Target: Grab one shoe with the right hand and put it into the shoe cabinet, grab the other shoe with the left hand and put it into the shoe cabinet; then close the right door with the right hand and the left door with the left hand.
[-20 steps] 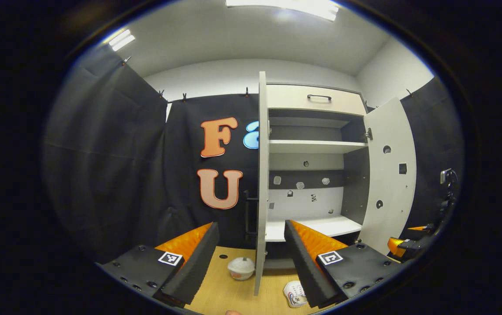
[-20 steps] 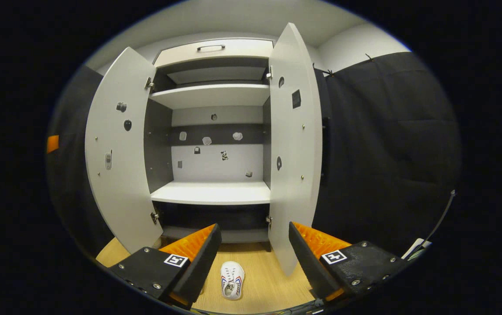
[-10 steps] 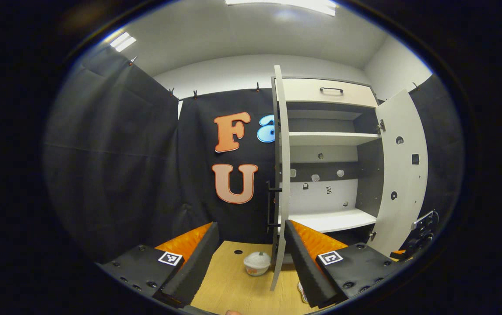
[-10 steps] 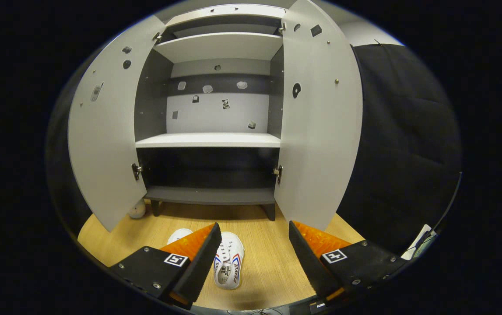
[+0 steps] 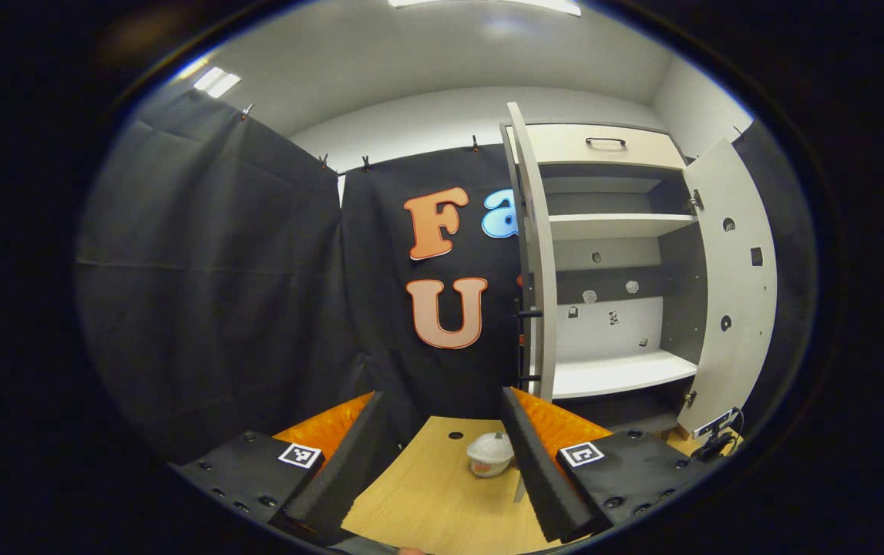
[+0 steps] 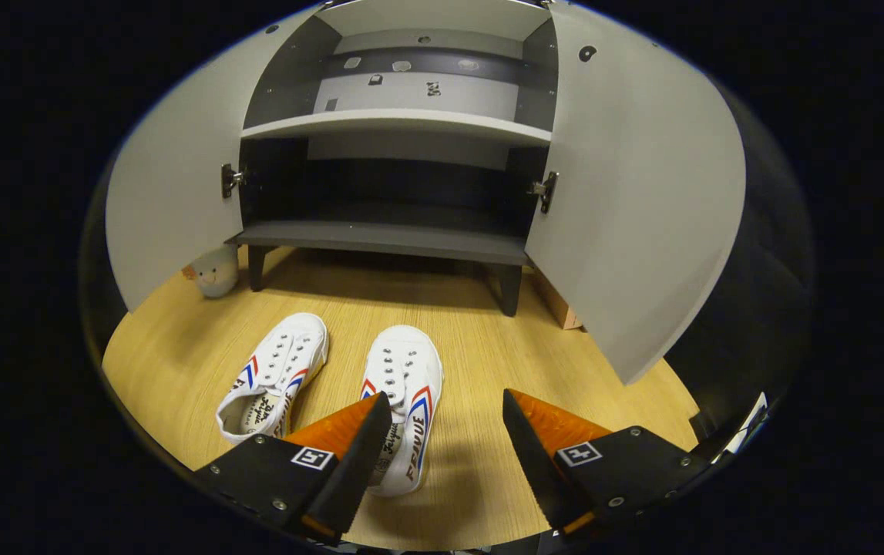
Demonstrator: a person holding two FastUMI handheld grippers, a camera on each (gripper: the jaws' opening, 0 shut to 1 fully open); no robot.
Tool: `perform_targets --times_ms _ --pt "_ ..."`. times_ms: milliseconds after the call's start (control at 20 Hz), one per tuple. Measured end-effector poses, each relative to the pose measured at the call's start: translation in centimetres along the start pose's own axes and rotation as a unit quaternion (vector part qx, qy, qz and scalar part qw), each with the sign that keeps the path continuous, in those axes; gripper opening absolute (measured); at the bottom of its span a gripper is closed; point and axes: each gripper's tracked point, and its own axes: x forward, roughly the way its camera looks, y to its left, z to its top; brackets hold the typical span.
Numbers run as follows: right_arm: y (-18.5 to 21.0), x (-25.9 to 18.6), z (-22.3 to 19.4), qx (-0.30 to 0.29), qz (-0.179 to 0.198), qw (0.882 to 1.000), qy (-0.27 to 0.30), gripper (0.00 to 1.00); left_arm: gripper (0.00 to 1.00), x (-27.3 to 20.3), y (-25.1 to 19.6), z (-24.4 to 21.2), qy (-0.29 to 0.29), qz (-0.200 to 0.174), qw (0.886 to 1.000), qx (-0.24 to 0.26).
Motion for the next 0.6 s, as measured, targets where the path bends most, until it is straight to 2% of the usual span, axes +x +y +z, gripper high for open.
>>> perform_targets --times_ms 250,400,500,600 --pt "1.0 2.9 -3.1 0.018 0.029 0.997 0.065 0.71 0.96 -0.4 0.7 0.3 -0.006 0.016 1.0 0.011" --pt "1.6 4.1 -3.6 0.028 0.043 0.995 0.083 0.6 0.96 -0.6 0.7 0.5 -0.008 0.018 1.0 0.01" --pt "2.2 4.5 -4.4 0.049 0.054 0.992 0.107 0.5 0.96 -0.6 0.5 0.4 -0.008 0.016 1.0 0.004" --pt "2.5 4.9 -4.3 0.066 0.053 0.99 0.11 0.34 0.96 -0.6 0.3 0.3 -0.007 0.016 1.0 0.003"
